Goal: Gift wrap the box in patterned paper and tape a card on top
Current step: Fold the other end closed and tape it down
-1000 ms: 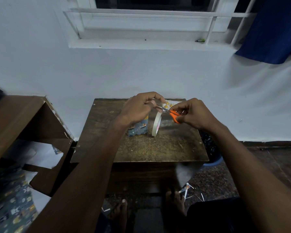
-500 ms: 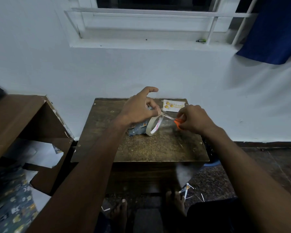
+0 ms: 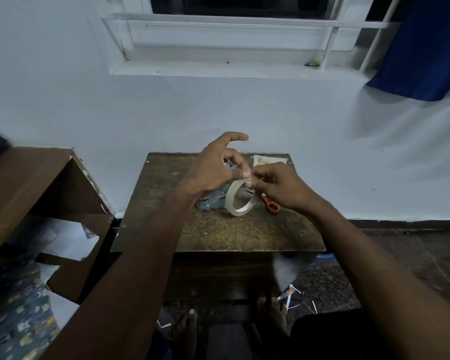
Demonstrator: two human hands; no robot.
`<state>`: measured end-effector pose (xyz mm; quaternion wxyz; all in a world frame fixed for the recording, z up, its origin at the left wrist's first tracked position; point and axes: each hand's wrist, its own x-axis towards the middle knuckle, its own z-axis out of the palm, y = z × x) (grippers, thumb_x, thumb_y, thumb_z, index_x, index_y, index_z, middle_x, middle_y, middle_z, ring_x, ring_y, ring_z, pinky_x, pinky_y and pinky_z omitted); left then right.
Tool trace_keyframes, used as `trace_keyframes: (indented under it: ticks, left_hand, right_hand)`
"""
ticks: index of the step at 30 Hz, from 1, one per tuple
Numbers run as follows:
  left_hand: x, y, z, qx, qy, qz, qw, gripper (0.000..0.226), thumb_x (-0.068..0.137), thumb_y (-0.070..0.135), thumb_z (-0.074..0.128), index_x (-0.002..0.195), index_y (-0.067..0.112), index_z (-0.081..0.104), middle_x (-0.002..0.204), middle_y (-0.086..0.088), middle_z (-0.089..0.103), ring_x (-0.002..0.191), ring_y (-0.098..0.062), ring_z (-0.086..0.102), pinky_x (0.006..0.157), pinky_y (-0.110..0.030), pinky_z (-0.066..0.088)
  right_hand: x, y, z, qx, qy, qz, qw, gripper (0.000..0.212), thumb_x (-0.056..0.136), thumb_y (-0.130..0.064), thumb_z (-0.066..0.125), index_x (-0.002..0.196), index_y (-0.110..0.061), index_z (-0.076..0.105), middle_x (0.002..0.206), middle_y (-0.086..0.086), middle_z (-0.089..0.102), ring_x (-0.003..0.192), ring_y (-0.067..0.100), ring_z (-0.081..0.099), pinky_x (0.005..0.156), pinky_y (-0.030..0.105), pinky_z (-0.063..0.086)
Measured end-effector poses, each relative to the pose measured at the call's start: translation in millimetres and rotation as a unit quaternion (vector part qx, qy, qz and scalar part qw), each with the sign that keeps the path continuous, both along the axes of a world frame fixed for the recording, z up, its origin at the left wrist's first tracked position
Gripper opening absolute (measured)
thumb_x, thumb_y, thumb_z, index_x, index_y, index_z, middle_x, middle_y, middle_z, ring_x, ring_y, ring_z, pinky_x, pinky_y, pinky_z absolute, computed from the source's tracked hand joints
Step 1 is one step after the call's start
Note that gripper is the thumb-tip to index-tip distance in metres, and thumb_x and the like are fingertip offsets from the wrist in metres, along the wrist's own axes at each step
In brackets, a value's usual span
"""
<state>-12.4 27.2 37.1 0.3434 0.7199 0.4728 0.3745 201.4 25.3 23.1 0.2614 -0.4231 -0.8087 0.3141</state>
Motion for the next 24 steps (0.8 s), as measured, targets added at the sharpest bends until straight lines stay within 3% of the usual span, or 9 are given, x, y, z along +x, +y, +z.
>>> trace_keyframes:
  ticks: [2,5,12,15,17,19,22,24]
  left_hand:
    - [1,-1,-1,0.012,-0.028,0.005,1.0,0.071,0.083,0.012,0.088,0.142,0.023,0.052,0.09,0.008,0.08,0.101,-0.014,0.072,0.104,-0.039,0.047]
    - [1,-1,-2,0.021,-0.046,0.016,0.999,0.072,0.082,0.014,0.09,0.142,0.022,0.052,0.092,0.007,0.08,0.098,-0.016,0.074,0.106,-0.044,0.049]
    - [7,-4,1,0.001,-0.035,0.05,0.998,0.073,0.088,0.024,0.086,0.151,0.022,0.05,0.093,0.01,0.081,0.104,-0.002,0.072,0.106,-0.032,0.048]
    - [9,-3,0,0.013,0.01,0.081,0.997,0.074,0.091,0.019,0.081,0.156,0.022,0.046,0.098,0.019,0.079,0.103,0.004,0.07,0.106,-0.028,0.048]
    - [10,-4,2,0.007,-0.002,0.094,0.996,0.076,0.099,0.025,0.072,0.164,0.022,0.032,0.102,0.021,0.078,0.103,0.007,0.067,0.1,-0.021,0.047]
    - [10,-4,5,-0.01,-0.033,0.1,0.994,0.069,0.108,0.034,0.059,0.167,0.025,0.023,0.114,0.019,0.077,0.107,0.008,0.064,0.096,-0.02,0.045]
    - [6,-3,6,-0.028,-0.058,0.1,0.993,0.063,0.112,0.046,0.042,0.168,0.032,0.017,0.131,0.017,0.07,0.118,0.001,0.063,0.106,-0.03,0.044]
    - [3,-2,5,-0.034,-0.075,0.094,0.992,0.062,0.111,0.054,0.036,0.167,0.036,0.017,0.131,0.019,0.069,0.117,-0.003,0.066,0.11,-0.038,0.046]
  right_hand:
    - [0,-1,0,-0.022,0.023,-0.005,0.999,0.019,0.1,-0.018,0.07,0.091,-0.003,0.074,0.067,0.007,0.071,0.059,0.011,0.069,0.061,0.016,0.048]
    - [2,-1,2,-0.017,0.039,-0.006,0.999,0.021,0.099,-0.022,0.072,0.085,-0.006,0.074,0.067,0.009,0.071,0.054,0.023,0.069,0.058,0.032,0.053]
    - [12,-3,9,0.051,0.048,0.006,0.998,0.005,0.093,-0.027,0.08,0.095,-0.026,0.083,0.072,0.0,0.072,0.053,0.007,0.056,0.06,0.036,0.048]
    - [11,-6,12,0.089,0.051,0.019,0.995,0.014,0.089,-0.022,0.083,0.102,-0.026,0.084,0.076,-0.016,0.07,0.062,0.005,0.055,0.061,0.026,0.041]
    - [10,-7,13,0.112,0.03,0.022,0.993,0.016,0.087,-0.022,0.085,0.102,-0.025,0.084,0.073,-0.026,0.065,0.064,0.004,0.054,0.061,0.018,0.035]
    - [13,-5,10,0.128,-0.002,0.01,0.992,0.014,0.085,-0.025,0.087,0.099,-0.027,0.084,0.071,-0.026,0.063,0.064,0.005,0.054,0.059,0.018,0.034]
    - [19,3,0,0.158,-0.081,-0.043,0.983,0.015,0.084,-0.03,0.087,0.099,-0.032,0.084,0.076,-0.018,0.067,0.066,0.003,0.056,0.062,0.027,0.037]
    - [19,6,-6,0.159,-0.15,-0.087,0.972,0.018,0.084,-0.032,0.086,0.101,-0.033,0.084,0.084,-0.011,0.072,0.072,0.006,0.058,0.066,0.032,0.043]
